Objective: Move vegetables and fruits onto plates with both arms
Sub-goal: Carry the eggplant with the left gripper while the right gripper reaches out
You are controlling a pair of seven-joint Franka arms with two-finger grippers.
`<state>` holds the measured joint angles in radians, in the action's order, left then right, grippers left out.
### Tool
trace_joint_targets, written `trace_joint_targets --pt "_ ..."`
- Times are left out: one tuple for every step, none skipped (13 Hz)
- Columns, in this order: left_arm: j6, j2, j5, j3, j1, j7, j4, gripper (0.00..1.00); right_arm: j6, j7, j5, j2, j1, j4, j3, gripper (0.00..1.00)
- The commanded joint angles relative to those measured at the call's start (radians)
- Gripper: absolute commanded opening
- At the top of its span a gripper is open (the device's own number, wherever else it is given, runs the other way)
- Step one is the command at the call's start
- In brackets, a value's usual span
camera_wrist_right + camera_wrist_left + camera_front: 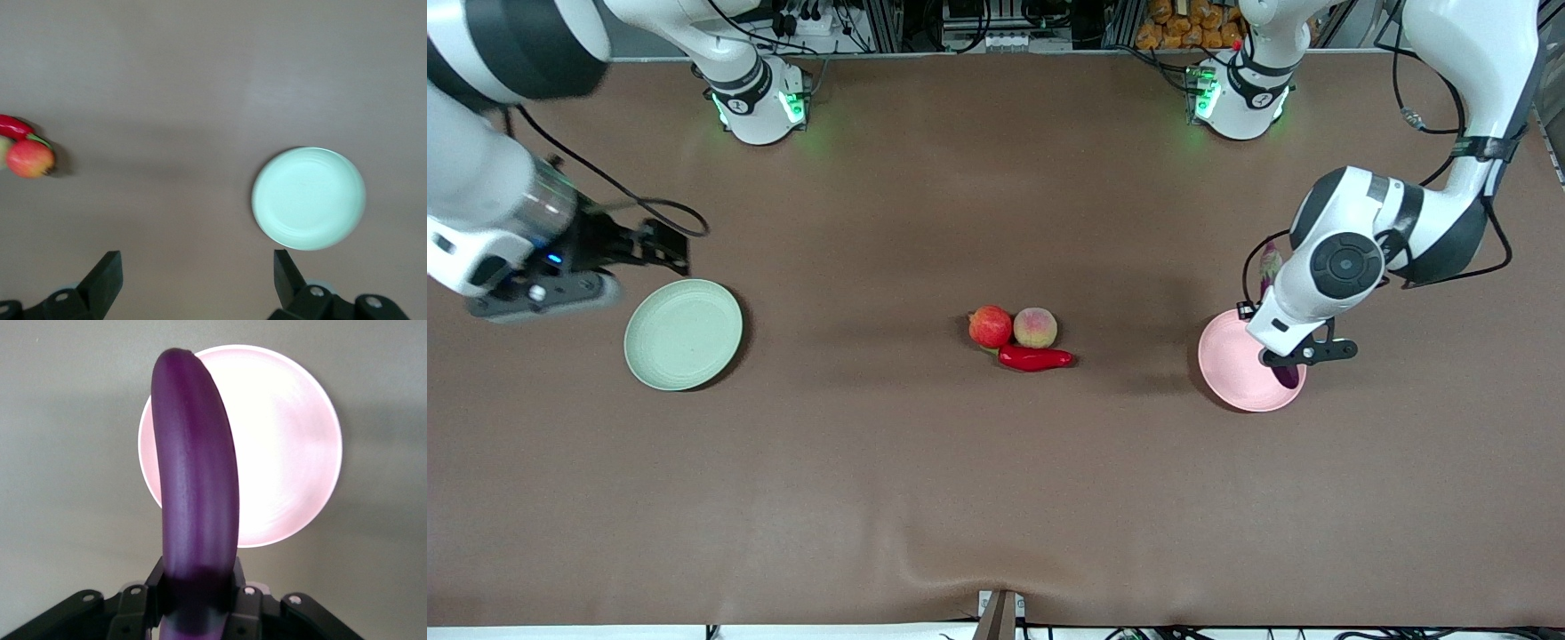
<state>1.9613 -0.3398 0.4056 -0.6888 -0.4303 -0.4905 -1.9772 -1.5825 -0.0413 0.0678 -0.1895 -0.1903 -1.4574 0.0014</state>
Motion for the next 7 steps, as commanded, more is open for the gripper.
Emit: trace_joint_targets --pt "-0.010 -0.019 -0.014 -0.018 -0.053 0.146 -0.006 0.00 -0.069 -0.130 0.046 -0.082 -0.033 0.028 -0.008 1.00" --pt "-0.009 -0.030 -0.013 -0.017 -0.054 0.176 -0.006 0.00 -0.095 -0.172 0.047 -0.102 -0.061 0.028 -0.008 1.00" --pt "-0.002 -0.042 -0.005 -0.015 -0.054 0.193 -0.006 0.00 -0.125 -0.208 0.047 -0.126 -0.084 0.028 -0.008 1.00" --pt "0.004 -0.056 0.010 -0.015 -0.053 0.194 -0.006 0.00 -0.158 -0.254 0.049 -0.158 -0.112 0.028 -0.008 1.00" --pt "0.005 -0.071 0.027 -0.015 -0.053 0.193 -0.006 0.00 -0.200 -0.323 0.069 -0.188 -0.135 0.028 -0.008 1.00" --pt "0.014 -0.089 0.053 -0.015 -0.053 0.194 -0.005 0.00 -0.259 -0.427 0.120 -0.218 -0.158 0.028 -0.008 1.00" --pt "0.027 -0.102 0.096 -0.015 -0.053 0.193 -0.006 0.00 -0.318 -0.512 0.171 -0.246 -0.178 0.028 -0.008 1.00"
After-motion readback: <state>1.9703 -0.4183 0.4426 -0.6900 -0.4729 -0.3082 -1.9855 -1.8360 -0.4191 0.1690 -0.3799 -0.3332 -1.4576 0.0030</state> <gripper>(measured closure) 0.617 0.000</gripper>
